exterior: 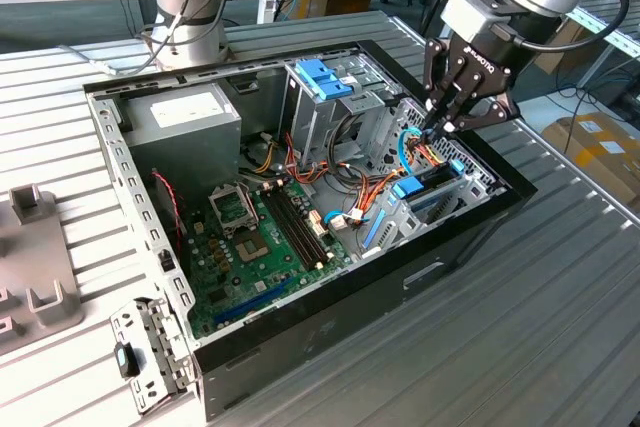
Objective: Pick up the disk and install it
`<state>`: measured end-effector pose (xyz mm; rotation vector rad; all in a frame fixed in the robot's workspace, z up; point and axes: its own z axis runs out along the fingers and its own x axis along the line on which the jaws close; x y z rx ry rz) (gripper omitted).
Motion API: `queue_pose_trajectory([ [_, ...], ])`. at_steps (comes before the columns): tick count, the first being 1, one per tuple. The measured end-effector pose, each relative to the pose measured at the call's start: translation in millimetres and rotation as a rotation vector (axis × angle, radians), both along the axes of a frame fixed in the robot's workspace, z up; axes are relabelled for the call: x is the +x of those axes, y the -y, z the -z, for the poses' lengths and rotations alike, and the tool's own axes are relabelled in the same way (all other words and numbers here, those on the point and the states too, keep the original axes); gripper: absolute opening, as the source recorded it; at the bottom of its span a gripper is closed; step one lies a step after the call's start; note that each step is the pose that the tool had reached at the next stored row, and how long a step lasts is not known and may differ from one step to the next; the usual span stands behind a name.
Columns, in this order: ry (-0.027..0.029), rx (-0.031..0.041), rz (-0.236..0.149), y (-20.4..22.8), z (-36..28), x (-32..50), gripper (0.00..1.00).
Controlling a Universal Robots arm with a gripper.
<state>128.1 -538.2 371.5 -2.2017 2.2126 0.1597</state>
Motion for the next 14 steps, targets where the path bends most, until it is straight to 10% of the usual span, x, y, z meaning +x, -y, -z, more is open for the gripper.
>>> queue_pose_trajectory([
  [14,0.0000,-0.0005,0.000,0.0,4.7,-5.0,0.32],
])
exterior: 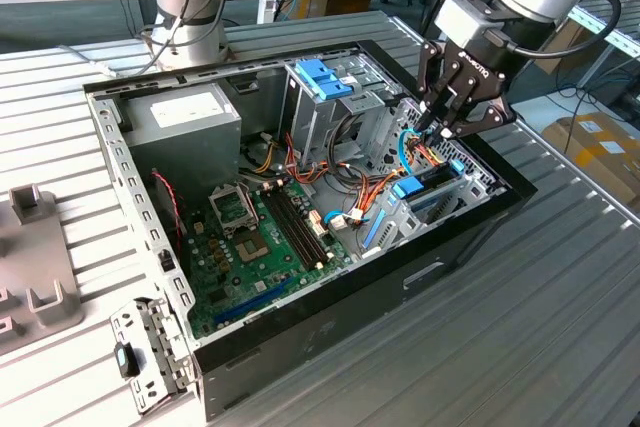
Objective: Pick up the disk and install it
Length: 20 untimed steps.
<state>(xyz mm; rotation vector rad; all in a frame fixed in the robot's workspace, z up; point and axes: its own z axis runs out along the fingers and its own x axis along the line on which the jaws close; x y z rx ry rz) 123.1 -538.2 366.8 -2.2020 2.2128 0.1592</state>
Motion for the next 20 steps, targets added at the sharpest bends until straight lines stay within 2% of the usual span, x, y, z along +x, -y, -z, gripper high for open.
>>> queue_pose_trajectory([
  [5,0.0000,0.0000,0.000,0.0,0.0,0.0,0.32],
  [6,0.0000,-0.0001,0.000,0.0,0.0,0.0,0.30],
  [8,0.0000,0.0000,0.000,0.0,0.0,0.0,0.18],
  [20,0.0000,-0.0002,0.000,0.0,0.0,0.0,0.16],
])
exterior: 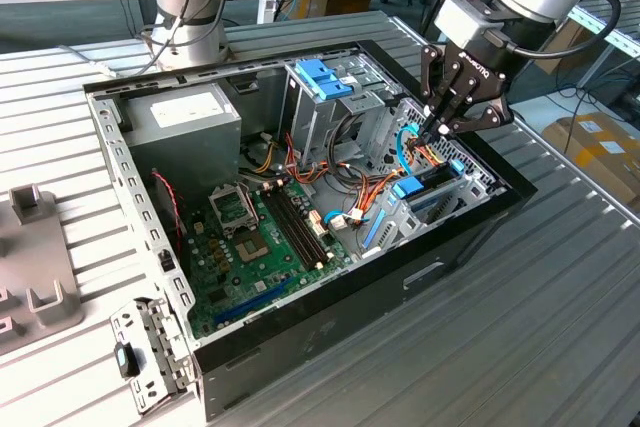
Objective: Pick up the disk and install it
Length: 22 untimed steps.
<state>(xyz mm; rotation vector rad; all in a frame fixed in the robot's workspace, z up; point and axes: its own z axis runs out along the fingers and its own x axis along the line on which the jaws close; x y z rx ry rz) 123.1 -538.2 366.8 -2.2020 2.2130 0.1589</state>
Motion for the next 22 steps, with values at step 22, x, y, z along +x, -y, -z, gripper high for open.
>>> queue_pose_trajectory([
  [22,0.0000,0.1023,0.000,39.3,2.2,-2.8,0.16],
])
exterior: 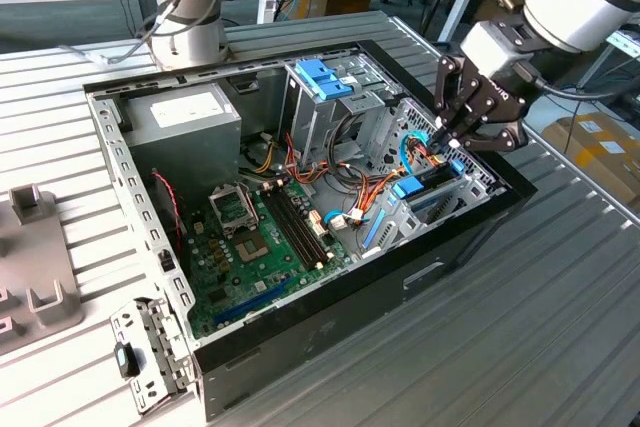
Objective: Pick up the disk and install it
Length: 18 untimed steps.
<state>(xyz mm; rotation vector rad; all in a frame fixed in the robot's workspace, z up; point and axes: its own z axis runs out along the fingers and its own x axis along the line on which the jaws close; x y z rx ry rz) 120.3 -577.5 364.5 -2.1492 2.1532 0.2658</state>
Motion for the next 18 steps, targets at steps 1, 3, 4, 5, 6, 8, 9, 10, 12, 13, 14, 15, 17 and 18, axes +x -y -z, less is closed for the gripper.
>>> queue_pose_trajectory([
  [1,0.0000,0.0001,0.000,2.0,0.6,-0.3,0.16],
  [3,0.0000,0.0001,0.000,4.3,1.7,-0.7,0.16],
  [4,0.0000,0.0002,0.000,5.3,2.3,-0.8,0.16],
  [5,0.0000,0.0003,0.000,6.0,2.8,-1.0,0.16],
  [6,0.0000,0.0002,0.000,6.6,3.3,-1.1,0.16],
  [8,0.0000,0.0001,0.000,8.9,5.0,-1.5,0.16],
  [9,0.0000,0.0003,0.000,9.7,6.0,-1.5,0.16],
  [10,0.0000,0.0004,0.000,10.1,6.6,-1.5,0.16],
  [12,0.0000,0.0001,0.000,10.9,8.2,-1.6,0.16],
  [13,0.0000,0.0002,0.000,11.1,8.8,-1.6,0.16],
  [14,0.0000,0.0001,0.000,11.4,9.6,-1.6,0.16],
  [15,0.0000,0.0000,0.000,11.7,10.3,-1.6,0.16],
  [17,0.0000,0.0002,0.000,12.0,11.6,-1.7,0.16],
  [18,0.0000,0.0001,0.000,12.1,12.0,-1.7,0.16],
])
